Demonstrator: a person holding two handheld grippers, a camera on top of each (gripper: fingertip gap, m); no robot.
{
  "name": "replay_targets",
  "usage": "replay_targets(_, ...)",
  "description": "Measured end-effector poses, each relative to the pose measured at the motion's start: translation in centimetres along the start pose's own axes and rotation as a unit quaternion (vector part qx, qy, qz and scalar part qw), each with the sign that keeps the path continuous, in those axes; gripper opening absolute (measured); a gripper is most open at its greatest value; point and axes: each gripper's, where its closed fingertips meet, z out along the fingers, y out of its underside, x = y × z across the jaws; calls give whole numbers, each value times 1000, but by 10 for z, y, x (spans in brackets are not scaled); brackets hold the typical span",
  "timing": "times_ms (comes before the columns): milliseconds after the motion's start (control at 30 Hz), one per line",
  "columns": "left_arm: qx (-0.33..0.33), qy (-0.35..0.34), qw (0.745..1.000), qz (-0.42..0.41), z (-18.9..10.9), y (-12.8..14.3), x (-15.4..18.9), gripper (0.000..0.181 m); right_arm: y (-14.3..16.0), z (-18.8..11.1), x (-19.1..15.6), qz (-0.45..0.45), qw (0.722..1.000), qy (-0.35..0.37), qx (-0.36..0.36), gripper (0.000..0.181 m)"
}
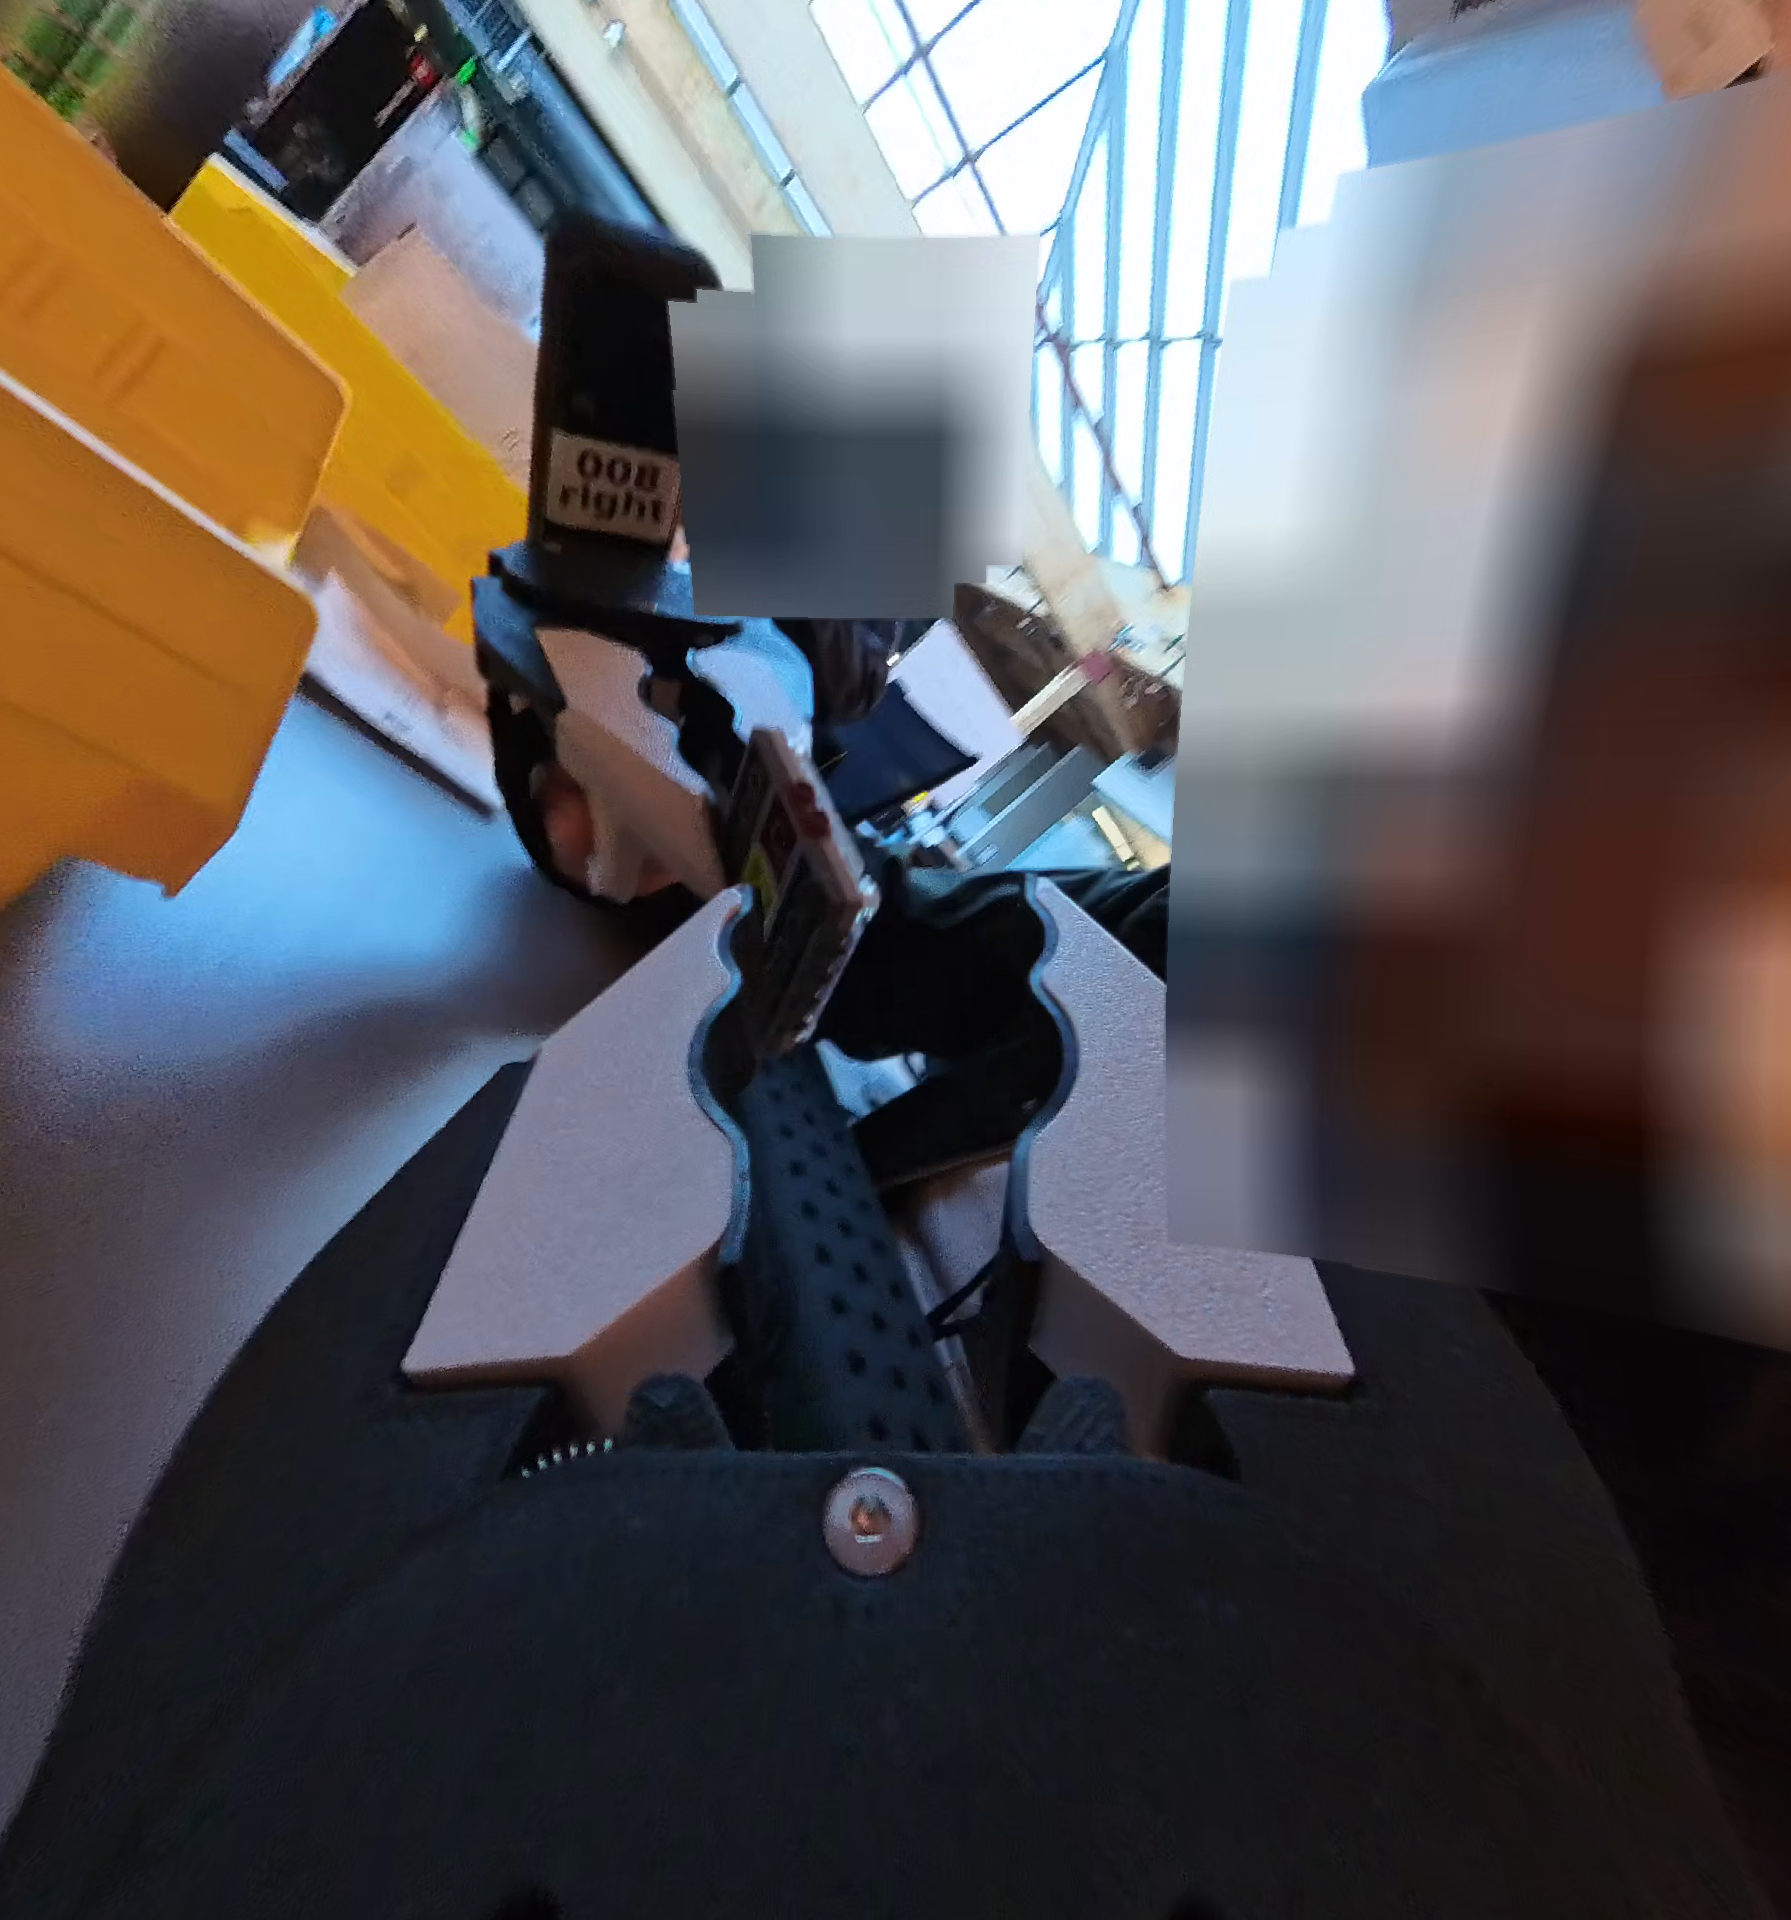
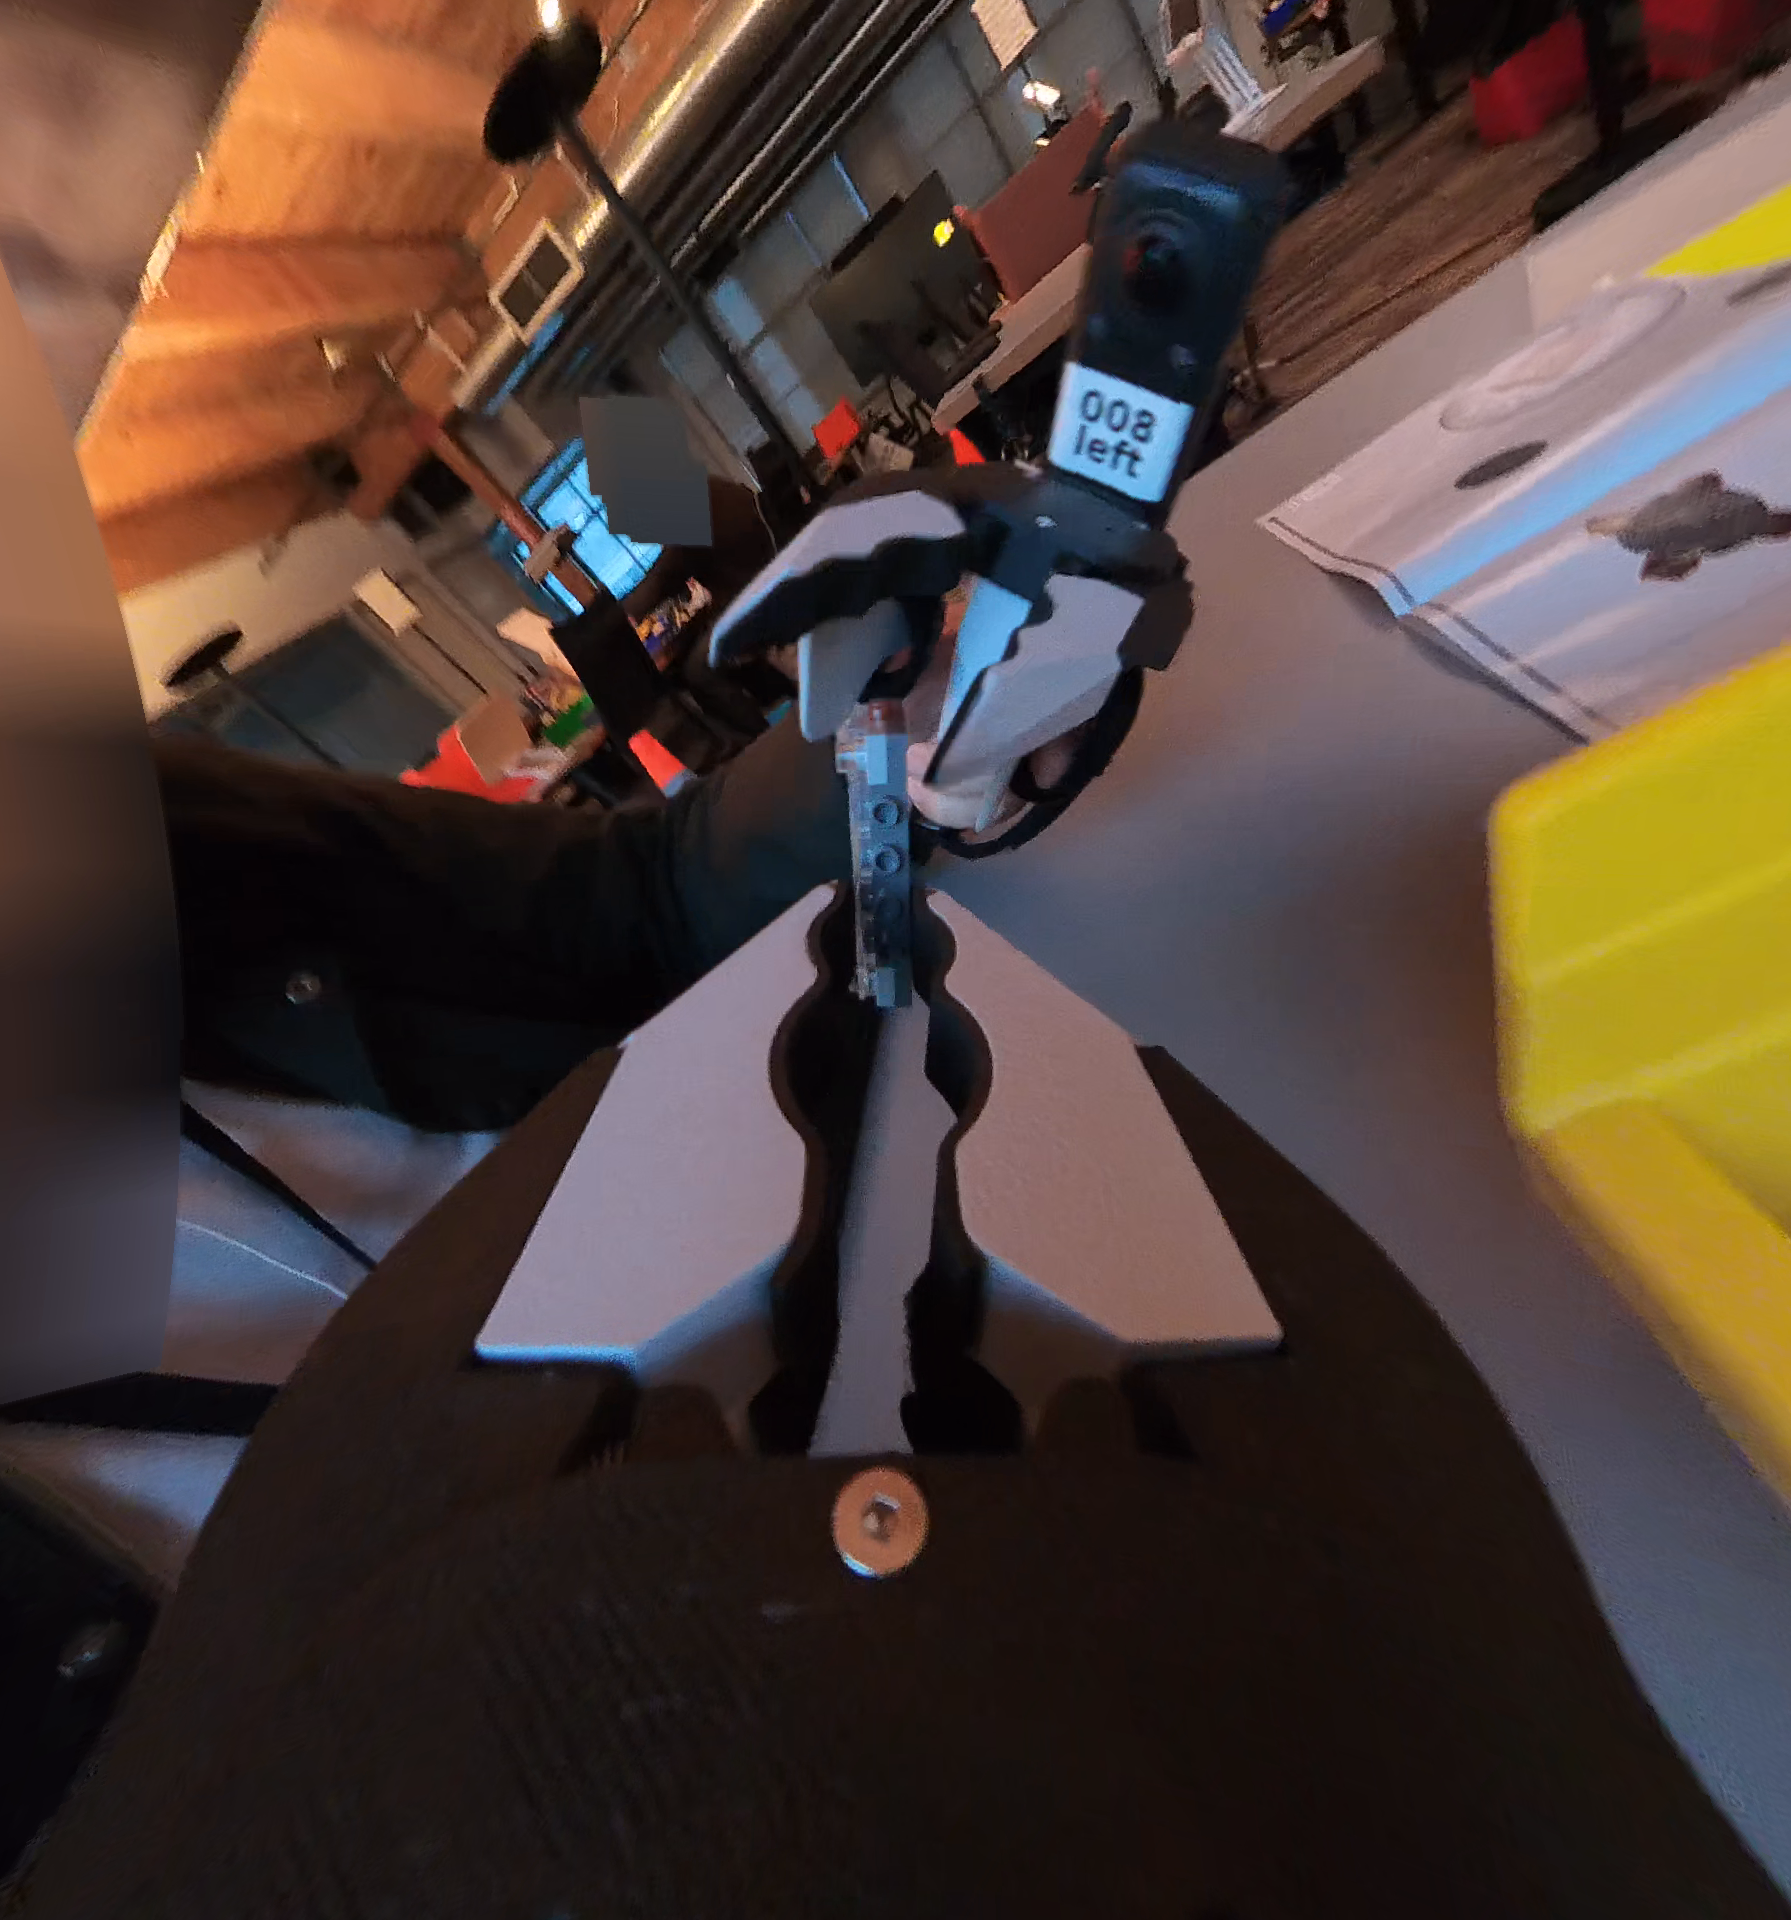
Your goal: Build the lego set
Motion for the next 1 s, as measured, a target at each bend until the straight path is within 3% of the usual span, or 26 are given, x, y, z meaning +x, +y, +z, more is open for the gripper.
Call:
replay_targets(33,-14,-18,1000,7,2,5,-5,46,-1,-1,2,22,1000,-6,7,7)
replay_targets(100,-37,-52,998,19,7,12,-15,42,-4,-3,4,52,998,-22,22,7)
replay_targets(233,-70,-99,992,36,9,23,-29,15,-6,-3,9,72,997,-21,35,7)
replay_targets(400,-69,-129,988,49,4,20,-34,10,-2,-1,13,58,998,-10,28,7)
replay_targets(533,-98,-199,966,135,-2,19,-40,8,0,-3,14,-18,1000,14,12,13)
replay_targets(667,-145,-266,928,218,-7,24,-47,8,-8,-6,12,-94,994,45,25,25)
replay_targets(800,-169,-273,918,233,-4,31,-51,8,-3,-3,15,-113,992,61,8,25)
replay_targets(900,-181,-268,917,234,-2,36,-53,8,2,-3,18,-133,988,77,-11,9)
replay_targets(1000,-183,-259,917,241,0,37,-51,8,4,-3,15,-172,981,83,-24,8)
